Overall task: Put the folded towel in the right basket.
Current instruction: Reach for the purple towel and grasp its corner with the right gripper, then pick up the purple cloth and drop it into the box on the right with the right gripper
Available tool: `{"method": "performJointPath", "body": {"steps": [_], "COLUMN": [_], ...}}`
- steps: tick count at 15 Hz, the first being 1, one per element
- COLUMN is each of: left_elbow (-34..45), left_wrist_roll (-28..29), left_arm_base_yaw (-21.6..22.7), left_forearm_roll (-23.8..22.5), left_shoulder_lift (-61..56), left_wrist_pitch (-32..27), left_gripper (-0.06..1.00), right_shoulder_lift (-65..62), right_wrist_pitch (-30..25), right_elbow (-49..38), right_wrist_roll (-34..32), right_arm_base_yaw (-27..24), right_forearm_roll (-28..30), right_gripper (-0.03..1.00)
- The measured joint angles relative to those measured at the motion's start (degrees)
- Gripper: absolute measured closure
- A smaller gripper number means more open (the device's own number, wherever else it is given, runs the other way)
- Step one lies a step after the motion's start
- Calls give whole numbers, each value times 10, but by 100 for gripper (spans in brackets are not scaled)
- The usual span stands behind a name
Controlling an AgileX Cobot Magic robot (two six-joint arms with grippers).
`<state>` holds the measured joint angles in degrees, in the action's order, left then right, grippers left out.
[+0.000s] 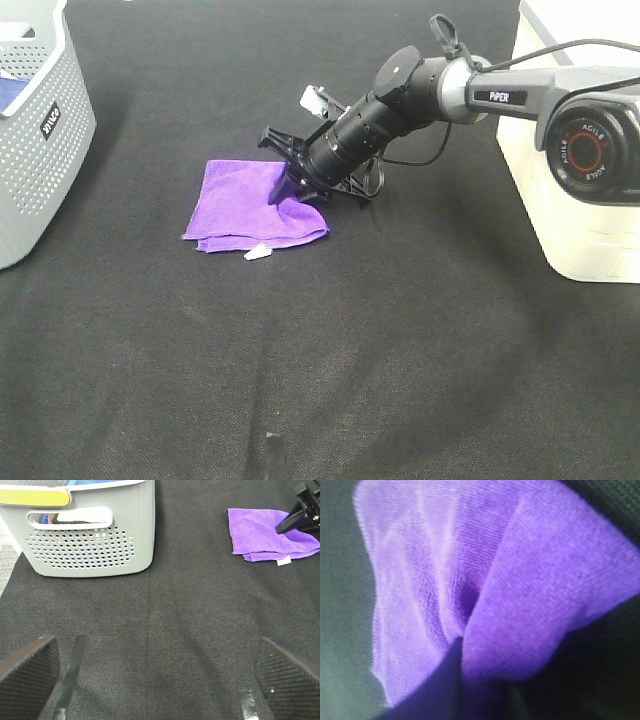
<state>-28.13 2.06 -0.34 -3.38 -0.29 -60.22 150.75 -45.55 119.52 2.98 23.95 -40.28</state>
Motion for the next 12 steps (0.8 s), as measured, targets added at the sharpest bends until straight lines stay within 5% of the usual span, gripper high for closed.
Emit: {"method": "performJointPath", "body": {"steps": [1,6,12], "left_elbow": [0,0,0], "left_wrist_roll": [0,0,0], "left_arm_base_yaw": [0,0,0], "left_forearm_roll": [0,0,0], "left_shoulder_lift": [0,0,0], "left_wrist_pitch": [0,0,0], "left_gripper": [-4,-4,-4], "right_shoulder_lift": [0,-24,-173], "right_wrist_pitch": [0,7,-68], "right_elbow": [0,-8,-17], "right_wrist_roll": [1,6,57], "right_arm_base_yaw": [0,7,-1], "right_forearm_roll": [2,45,81], "right_gripper": [90,91,91]}}
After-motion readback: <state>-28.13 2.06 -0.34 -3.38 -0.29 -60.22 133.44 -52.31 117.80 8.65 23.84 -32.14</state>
